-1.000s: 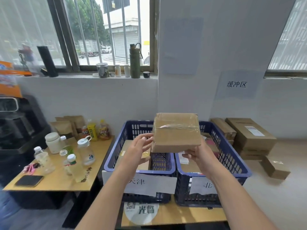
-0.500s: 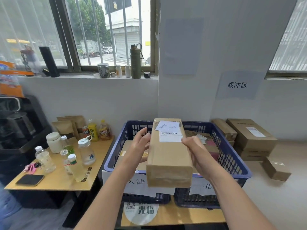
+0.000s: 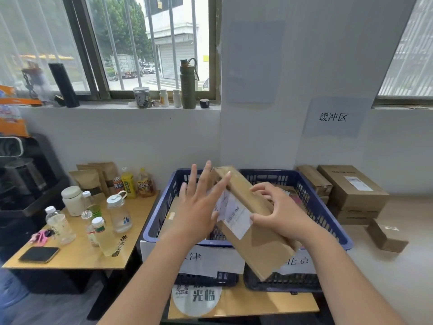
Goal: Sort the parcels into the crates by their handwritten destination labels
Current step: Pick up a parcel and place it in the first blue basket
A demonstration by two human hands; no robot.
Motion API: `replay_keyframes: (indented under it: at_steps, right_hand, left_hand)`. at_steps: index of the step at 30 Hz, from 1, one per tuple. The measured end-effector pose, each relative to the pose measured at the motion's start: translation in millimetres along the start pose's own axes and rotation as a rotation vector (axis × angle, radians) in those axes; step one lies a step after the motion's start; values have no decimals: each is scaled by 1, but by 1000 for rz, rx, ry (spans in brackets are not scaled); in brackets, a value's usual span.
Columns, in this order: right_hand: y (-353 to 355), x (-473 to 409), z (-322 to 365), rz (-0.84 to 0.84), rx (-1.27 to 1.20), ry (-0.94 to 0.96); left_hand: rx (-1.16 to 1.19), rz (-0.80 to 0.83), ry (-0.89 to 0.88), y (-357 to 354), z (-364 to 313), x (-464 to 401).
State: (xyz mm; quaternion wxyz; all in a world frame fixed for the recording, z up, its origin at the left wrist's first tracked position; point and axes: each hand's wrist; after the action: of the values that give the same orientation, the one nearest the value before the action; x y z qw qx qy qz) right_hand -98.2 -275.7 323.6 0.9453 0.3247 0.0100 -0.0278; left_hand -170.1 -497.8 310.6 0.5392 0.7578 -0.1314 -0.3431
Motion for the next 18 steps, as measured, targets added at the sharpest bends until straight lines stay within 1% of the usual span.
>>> replay_keyframes:
  at_steps: [1,2,5,7,10,11,12,14,15,16,17,18]
  right_hand:
    - [2,1,4,28,79,28]
    - [4,2,9,46,138,57]
    - [5,5,19,69,282,141]
    - [5,8,23,103,321,178]
    - [7,8,23,155,330,165]
    - [8,7,22,131,355,169]
    - [10,5,21,47,402,202]
    - [15,0,14,-263,479,307]
    - [18,-1,11,-414,457,325]
    - [19,-2,7,-519,385,301]
    - [19,-3,3,-573,276,237]
    - [17,-5,-1,-575,141,144]
  left_hand:
    - [-152,21,-69,4,0,-4]
    - [-250,64,-131,7,-1,-8]
    - [-374,231,-284,13,-3,-18]
    - [-372,294,-316,12,-3,-22]
    - [-283,307,-293,13,-3,-23]
    - [-251,293,-275,13,-2,-23]
    - [-214,278,-243,12,1,-22]
    - [-77,248,-117,7,10,-20]
    - [53,245,-23,3,16,-19]
    - [237,244,66,-1,20,-15]
    - [460,233,151,-6,23,-11]
    - [691,207,242,-9,25,-8]
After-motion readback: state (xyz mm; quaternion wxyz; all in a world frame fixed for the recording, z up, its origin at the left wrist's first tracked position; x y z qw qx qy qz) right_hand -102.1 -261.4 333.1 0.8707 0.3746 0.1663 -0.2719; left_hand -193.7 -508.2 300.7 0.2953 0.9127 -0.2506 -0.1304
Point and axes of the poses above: each hand's wrist, its own x-axis away from the middle knuckle, its own y-axis out of the back of the hand, z = x × y, and after that the axes turned 2 degrees about -y, right-handed
